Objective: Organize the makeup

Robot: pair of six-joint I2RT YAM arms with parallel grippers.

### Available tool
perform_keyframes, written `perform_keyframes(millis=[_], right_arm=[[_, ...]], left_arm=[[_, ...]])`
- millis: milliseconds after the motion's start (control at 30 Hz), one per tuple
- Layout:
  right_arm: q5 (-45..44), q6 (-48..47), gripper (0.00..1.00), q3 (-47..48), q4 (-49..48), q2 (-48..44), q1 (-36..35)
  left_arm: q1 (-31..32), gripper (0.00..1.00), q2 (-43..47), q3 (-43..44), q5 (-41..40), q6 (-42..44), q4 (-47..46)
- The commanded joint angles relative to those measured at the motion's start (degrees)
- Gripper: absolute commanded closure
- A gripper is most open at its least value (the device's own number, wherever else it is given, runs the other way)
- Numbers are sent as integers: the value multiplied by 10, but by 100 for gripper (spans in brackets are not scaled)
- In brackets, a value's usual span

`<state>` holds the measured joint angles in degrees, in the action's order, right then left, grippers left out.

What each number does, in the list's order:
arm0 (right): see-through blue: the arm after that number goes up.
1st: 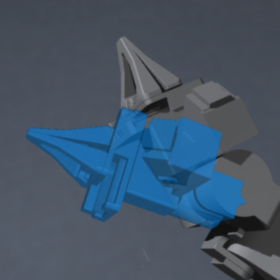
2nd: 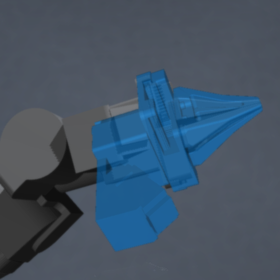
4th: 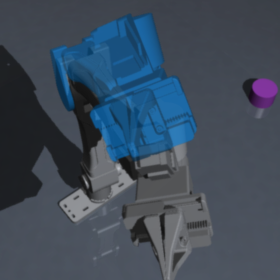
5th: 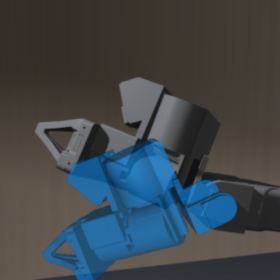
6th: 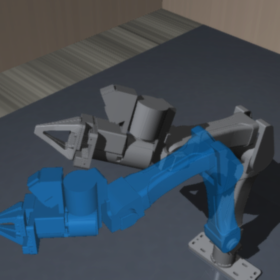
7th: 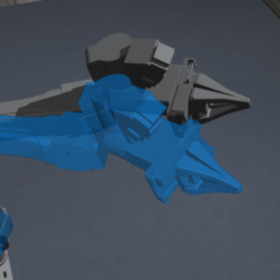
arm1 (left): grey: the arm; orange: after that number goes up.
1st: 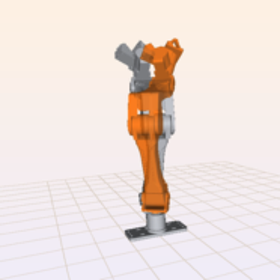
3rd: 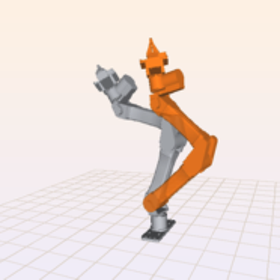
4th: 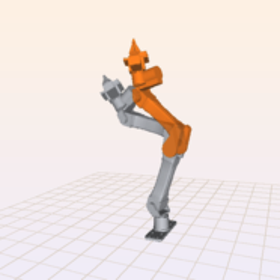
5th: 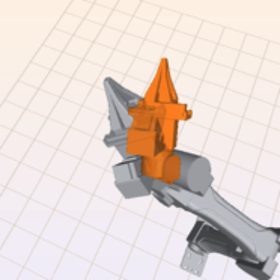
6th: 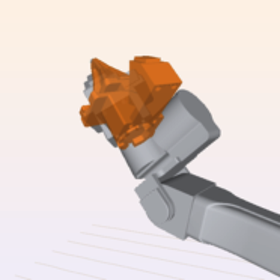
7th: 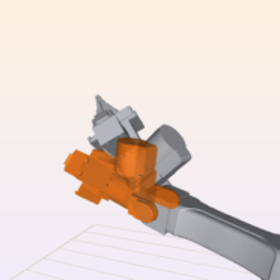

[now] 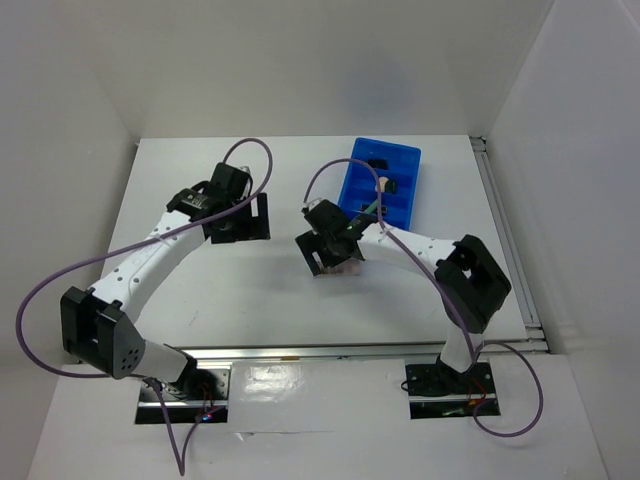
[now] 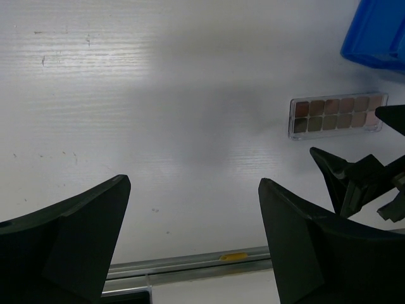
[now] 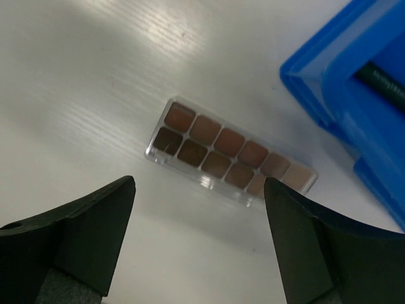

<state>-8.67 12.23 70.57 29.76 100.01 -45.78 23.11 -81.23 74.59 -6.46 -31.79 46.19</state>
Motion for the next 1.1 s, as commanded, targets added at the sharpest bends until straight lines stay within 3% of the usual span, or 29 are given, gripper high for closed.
perform_keyframes(millis=[0, 167, 367, 567, 1067], right_arm=[[-21, -77, 10, -19, -90, 6, 2], [71, -124, 10, -64, -180, 1, 52], [144, -158, 8, -75, -202, 13, 69], [213, -158, 1, -75, -198, 36, 89], [238, -136, 1, -120, -131, -16, 83]], left_arm=[[-1, 4, 27, -10, -1, 1, -15], [-1, 2, 27, -5, -13, 7, -10], [-1, 2, 21, 0, -25, 7, -10], [-1, 2, 10, 6, -42, 7, 2], [-1, 2, -1, 16, -58, 7, 2]])
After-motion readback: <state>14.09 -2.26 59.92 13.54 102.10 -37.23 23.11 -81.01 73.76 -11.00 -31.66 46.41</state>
